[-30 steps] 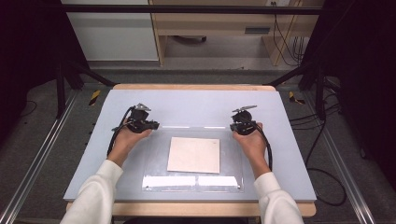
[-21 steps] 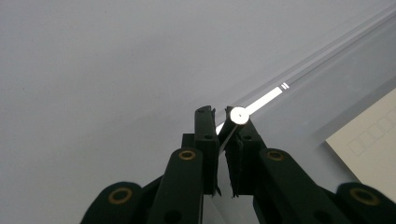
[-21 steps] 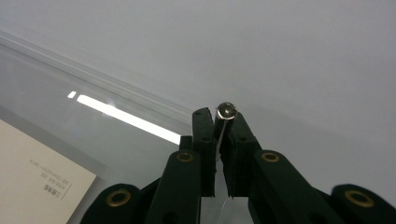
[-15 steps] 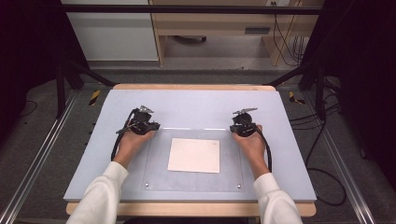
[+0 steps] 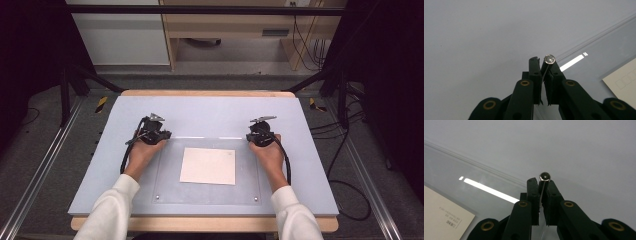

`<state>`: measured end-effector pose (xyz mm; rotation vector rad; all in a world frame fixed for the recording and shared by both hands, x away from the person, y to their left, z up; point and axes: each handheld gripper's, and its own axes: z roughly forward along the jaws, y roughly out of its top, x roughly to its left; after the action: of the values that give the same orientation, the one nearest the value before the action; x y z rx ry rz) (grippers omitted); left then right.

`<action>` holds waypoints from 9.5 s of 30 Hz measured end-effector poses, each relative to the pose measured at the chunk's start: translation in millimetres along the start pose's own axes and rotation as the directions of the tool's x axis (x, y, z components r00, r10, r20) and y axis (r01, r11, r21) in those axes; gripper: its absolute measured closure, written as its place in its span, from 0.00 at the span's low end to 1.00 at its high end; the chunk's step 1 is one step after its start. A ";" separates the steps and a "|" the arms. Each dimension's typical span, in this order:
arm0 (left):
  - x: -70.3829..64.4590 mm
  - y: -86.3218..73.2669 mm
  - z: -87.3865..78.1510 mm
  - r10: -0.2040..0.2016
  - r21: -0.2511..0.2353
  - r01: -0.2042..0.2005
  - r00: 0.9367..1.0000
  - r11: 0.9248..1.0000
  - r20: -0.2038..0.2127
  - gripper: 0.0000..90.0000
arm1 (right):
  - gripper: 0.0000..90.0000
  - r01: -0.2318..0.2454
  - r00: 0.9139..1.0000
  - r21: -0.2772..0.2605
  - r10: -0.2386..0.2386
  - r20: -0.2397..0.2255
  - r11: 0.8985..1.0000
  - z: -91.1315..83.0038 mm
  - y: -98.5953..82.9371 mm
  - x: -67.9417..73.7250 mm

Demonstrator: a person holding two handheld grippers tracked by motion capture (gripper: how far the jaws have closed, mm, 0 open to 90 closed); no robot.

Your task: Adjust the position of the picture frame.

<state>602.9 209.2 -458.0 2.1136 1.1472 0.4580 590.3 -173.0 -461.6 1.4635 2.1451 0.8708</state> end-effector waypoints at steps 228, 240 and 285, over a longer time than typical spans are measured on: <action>-8.6 7.3 -86.0 0.068 -0.137 -0.073 0.997 0.988 -0.044 0.63 | 0.60 0.638 0.743 -0.347 -0.668 0.044 0.687 -138.7 -137.2 60.5; -32.2 -12.3 -133.5 0.187 -0.233 -0.182 0.982 0.955 -0.004 0.35 | 0.67 0.603 0.770 -0.362 -0.637 0.033 0.711 -153.2 -113.8 57.8; -92.1 4.3 -193.4 0.470 -0.220 -0.460 0.883 0.860 -0.009 0.21 | 0.71 0.499 0.822 -0.314 -0.556 -0.122 0.807 -171.1 -41.1 37.4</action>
<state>441.6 207.3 -317.0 2.1829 0.5157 0.7172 440.2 -194.8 -364.9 0.5959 2.2951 1.0720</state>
